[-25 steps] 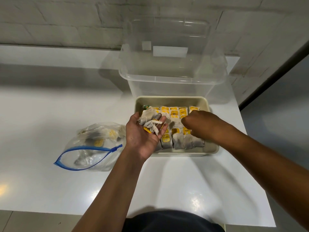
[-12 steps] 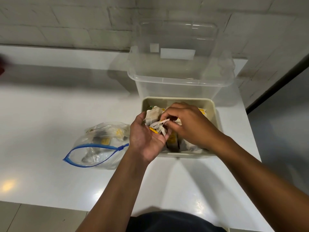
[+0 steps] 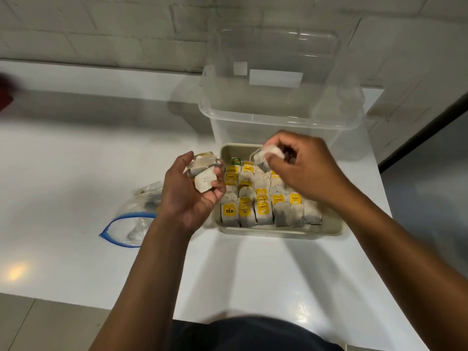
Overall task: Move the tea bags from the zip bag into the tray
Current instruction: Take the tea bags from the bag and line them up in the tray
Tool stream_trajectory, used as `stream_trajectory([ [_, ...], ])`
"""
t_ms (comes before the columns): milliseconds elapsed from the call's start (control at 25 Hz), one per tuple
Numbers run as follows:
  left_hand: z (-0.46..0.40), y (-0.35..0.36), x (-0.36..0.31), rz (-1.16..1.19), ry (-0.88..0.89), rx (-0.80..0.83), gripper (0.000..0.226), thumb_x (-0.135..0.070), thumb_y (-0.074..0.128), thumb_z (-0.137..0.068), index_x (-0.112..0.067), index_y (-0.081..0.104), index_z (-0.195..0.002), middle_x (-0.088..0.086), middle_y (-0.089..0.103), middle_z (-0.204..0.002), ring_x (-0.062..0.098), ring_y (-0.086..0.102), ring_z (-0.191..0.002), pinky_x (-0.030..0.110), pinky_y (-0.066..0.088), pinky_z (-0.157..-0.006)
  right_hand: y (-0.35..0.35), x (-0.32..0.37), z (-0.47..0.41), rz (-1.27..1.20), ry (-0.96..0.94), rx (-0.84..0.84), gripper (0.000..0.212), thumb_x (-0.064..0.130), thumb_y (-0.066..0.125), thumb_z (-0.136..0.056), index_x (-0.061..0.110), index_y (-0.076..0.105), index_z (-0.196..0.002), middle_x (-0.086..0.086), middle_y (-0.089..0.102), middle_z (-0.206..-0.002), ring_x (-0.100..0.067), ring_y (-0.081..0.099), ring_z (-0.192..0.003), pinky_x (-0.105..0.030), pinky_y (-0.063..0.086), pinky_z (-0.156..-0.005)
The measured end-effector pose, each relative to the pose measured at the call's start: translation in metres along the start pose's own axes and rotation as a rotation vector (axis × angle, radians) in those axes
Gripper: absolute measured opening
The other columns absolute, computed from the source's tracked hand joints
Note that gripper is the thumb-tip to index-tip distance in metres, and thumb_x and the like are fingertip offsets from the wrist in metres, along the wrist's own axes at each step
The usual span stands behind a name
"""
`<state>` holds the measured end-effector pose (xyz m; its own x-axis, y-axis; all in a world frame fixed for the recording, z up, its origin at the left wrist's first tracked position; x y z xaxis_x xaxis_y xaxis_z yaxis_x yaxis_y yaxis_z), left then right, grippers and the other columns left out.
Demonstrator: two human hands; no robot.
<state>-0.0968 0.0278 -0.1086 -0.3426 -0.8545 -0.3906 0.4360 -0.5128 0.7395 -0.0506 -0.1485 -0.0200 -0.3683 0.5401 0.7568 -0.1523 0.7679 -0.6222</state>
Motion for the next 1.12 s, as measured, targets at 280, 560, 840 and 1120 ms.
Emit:
stream_trajectory([
  [280,0.0,-0.02,-0.012,-0.006,0.003,-0.009,0.027,-0.033,0.049,-0.095,-0.009,0.059,-0.103,0.012,0.059,-0.096,0.016,0.053,-0.072,0.021,0.035,-0.06,0.126,-0.037,0.022,0.149,0.084,0.697,0.015,0.024,0.073,-0.083,0.028,0.072,-0.097,0.012,0.068,-0.08,-0.004,0.064,-0.076,-0.026,0.054,-0.071],
  [560,0.0,-0.023,-0.012,-0.037,0.014,-0.013,0.025,-0.032,0.05,-0.096,-0.01,0.058,-0.104,0.011,0.059,-0.093,0.016,0.052,-0.071,0.022,0.037,-0.059,0.152,-0.044,0.007,0.331,-0.005,0.642,0.011,0.022,0.072,-0.081,0.019,0.063,-0.086,0.005,0.061,-0.077,-0.015,0.056,-0.073,-0.026,0.042,-0.06],
  [840,0.001,-0.013,-0.005,-0.072,0.014,-0.024,0.029,-0.032,0.051,-0.097,-0.01,0.059,-0.114,0.015,0.064,-0.099,0.024,0.064,-0.084,0.028,0.052,-0.069,0.117,-0.039,-0.004,0.236,-0.016,0.343,0.014,0.023,0.073,-0.084,0.016,0.067,-0.094,0.0,0.066,-0.091,-0.012,0.058,-0.074,-0.026,0.042,-0.066],
  [1120,-0.001,0.002,0.015,-0.026,0.004,0.0,0.034,-0.033,0.046,-0.1,-0.003,0.06,-0.109,0.02,0.064,-0.106,0.031,0.063,-0.097,0.038,0.052,-0.089,0.044,0.01,0.018,-0.053,-0.161,-0.034,0.022,0.009,0.072,-0.086,0.019,0.071,-0.105,0.008,0.062,-0.101,-0.012,0.057,-0.078,-0.01,0.037,-0.065],
])
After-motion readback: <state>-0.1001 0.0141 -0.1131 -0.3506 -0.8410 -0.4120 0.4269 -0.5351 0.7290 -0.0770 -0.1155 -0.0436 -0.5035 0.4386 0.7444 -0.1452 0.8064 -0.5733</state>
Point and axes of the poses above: each hand's wrist, its own z-axis away from the middle knuckle, its own y-axis out of the palm, x = y × z, the point moved 8 cm from there along -z, towards the middle knuckle
